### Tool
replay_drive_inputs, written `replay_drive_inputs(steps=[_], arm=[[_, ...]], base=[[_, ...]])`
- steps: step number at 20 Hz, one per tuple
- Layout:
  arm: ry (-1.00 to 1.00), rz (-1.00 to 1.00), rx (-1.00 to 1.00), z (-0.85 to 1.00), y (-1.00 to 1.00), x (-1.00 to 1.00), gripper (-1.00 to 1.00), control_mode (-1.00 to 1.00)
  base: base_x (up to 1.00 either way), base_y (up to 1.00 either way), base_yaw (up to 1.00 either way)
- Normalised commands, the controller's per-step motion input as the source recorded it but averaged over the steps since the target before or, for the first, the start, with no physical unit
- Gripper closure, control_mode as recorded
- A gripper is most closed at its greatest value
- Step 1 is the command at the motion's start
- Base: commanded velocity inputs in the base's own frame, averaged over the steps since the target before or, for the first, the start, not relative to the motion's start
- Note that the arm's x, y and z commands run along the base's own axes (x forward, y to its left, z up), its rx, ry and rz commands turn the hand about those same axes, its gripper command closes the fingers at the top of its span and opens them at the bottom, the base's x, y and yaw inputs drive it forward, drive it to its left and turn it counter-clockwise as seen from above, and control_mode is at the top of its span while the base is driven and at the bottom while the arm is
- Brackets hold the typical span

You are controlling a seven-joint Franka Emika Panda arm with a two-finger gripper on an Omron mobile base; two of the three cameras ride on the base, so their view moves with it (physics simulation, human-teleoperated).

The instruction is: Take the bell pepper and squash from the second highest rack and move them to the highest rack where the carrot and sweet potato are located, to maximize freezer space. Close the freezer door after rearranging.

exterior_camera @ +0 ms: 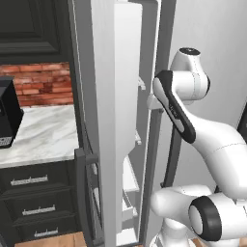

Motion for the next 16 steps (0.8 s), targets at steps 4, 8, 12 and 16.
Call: replay_drive_inputs(steps=[4, 8, 12, 16], arm=[[0.0, 0.0, 0.0, 0.0, 0.0, 0.0, -1.0, 1.0], [0.0, 0.0, 0.0, 0.0, 0.0, 0.0, -1.0, 1.0], [0.0, 0.0, 0.0, 0.0, 0.0, 0.0, -1.0, 1.0], [0.0, 0.0, 0.0, 0.0, 0.0, 0.0, -1.0, 1.0]], base=[[-0.08, 0.0, 0.0], [-0.08, 0.04, 0.0], [0.0, 0.48, 0.08], [0.0, 0.54, 0.17]])
